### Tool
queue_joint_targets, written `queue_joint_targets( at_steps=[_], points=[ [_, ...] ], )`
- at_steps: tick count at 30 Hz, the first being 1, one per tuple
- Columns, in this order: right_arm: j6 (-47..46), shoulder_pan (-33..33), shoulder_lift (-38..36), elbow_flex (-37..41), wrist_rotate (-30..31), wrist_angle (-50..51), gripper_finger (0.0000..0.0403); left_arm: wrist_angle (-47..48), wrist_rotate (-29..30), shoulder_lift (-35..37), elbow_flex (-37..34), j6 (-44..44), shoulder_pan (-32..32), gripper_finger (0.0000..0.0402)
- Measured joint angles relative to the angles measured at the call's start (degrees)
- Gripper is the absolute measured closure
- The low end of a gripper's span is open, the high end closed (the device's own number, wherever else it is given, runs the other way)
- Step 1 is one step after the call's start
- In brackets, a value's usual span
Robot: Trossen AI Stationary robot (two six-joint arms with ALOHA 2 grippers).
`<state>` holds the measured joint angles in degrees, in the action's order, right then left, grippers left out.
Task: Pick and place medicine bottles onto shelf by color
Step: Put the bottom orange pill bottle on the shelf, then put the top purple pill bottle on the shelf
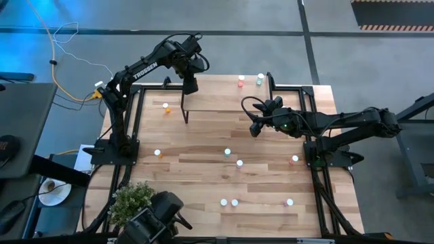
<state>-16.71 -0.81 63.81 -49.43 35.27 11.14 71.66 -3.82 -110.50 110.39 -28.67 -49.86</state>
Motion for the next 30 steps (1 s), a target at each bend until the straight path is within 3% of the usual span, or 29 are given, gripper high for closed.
queue_joint_targets(
  at_steps=[8, 13, 30],
  points=[
    [0.0, 0.0, 0.0, 0.0, 0.0, 0.0, 0.0201, 0.0, 0.0, 0.0, 0.0, 0.0, 0.0, 0.0186],
    [0.0, 0.0, 0.0, 0.0, 0.0, 0.0, 0.0201, -0.1, 3.4, 0.0, 0.9, 0.0, 0.1, 0.0164],
    [0.0, 0.0, 0.0, 0.0, 0.0, 0.0, 0.0201, 0.4, 2.6, 0.0, 5.1, 0.0, 1.7, 0.0165]
  ],
)
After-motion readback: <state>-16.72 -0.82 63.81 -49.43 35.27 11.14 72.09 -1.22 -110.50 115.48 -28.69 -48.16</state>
